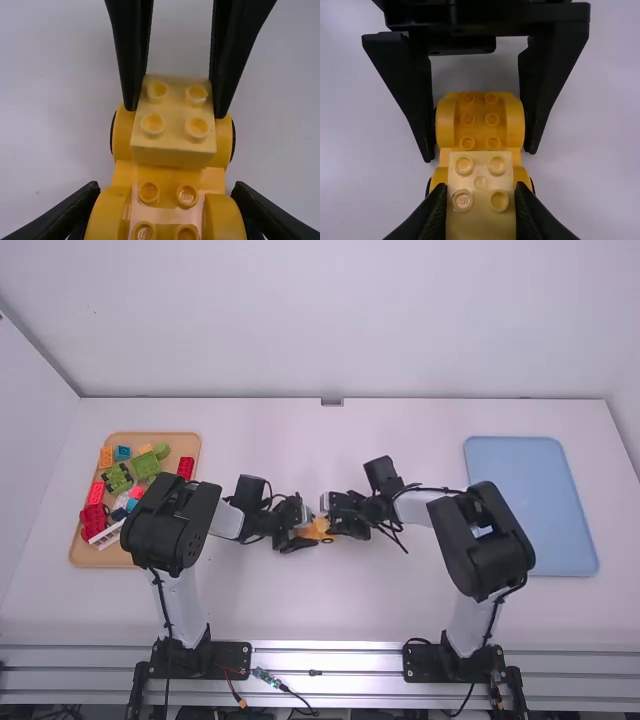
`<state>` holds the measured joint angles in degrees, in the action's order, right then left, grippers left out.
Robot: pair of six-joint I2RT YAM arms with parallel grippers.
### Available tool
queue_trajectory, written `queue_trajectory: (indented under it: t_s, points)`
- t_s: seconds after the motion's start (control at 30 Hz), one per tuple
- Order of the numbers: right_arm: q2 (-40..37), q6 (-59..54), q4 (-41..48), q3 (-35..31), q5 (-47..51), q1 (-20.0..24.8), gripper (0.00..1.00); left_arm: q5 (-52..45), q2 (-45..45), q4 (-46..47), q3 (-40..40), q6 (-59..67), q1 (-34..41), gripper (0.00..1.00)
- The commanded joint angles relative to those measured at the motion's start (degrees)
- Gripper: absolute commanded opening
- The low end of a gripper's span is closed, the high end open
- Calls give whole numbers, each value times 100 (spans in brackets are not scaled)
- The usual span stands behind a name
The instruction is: Assemble lego blocks to make yellow taxi
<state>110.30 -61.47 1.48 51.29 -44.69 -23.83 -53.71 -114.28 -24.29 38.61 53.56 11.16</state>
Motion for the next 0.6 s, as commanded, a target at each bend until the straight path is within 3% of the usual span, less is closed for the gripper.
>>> queue_trajectory:
  t_s: [0.0,0.1,0.2,0.37,0.57]
  points:
    - [102,2,26,-20,-26,-22,28,-66,-30,14,48,-46,11,69]
    - [102,0,28,-22,-26,-22,47,-63,-30,14,48,-46,9,69]
    - [102,0,24,-22,-28,-22,57,-63,-30,16,48,-46,11,70]
    - [102,221,72,101,-28,-22,64,-63,-30,16,48,-44,9,70]
    - [-14,-39,619,363,-264,68,67,-61,-30,16,50,-46,7,68]
